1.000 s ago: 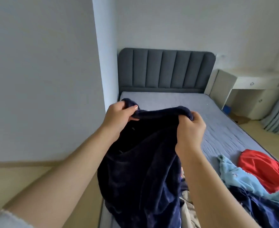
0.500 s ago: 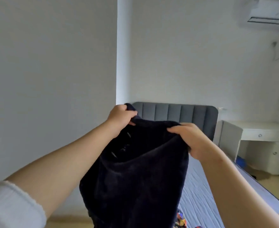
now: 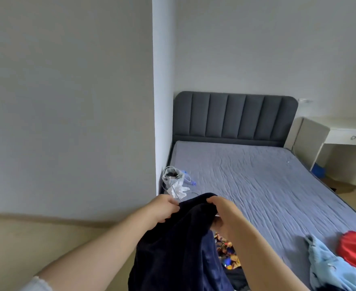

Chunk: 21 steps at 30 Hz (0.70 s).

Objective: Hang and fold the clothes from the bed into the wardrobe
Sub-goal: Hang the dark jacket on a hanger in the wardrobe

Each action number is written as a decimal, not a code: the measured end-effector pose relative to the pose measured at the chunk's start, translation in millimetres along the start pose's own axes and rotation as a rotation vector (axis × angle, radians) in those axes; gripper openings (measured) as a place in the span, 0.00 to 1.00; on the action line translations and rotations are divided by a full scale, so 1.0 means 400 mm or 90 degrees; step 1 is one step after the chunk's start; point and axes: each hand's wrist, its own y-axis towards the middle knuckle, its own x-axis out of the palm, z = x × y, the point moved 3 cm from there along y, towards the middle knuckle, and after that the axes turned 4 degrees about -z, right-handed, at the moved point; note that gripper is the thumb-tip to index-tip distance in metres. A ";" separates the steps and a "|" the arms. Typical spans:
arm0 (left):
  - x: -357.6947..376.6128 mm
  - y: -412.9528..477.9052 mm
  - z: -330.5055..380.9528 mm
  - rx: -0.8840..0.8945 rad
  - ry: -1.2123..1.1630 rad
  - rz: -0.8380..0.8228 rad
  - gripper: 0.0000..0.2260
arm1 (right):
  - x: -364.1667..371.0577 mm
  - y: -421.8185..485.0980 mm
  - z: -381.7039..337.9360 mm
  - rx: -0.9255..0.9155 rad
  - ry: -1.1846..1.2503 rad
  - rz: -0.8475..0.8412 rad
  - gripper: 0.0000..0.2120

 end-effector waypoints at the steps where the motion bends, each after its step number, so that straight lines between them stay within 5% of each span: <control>1: 0.018 0.000 -0.011 0.001 -0.002 0.002 0.03 | -0.005 0.013 0.022 0.009 0.012 0.010 0.05; 7: 0.139 -0.018 -0.076 -0.082 -0.019 -0.180 0.24 | -0.006 0.062 0.124 0.061 0.086 0.035 0.04; 13: 0.104 0.008 -0.086 0.096 0.040 0.034 0.11 | 0.031 0.039 0.107 0.028 0.051 -0.046 0.03; 17: 0.008 -0.028 -0.041 0.213 -0.009 0.098 0.17 | 0.062 0.006 0.059 -0.016 -0.050 -0.121 0.07; 21: -0.128 -0.106 0.030 0.296 -0.037 0.109 0.18 | 0.093 -0.014 -0.002 -0.214 -0.152 -0.064 0.11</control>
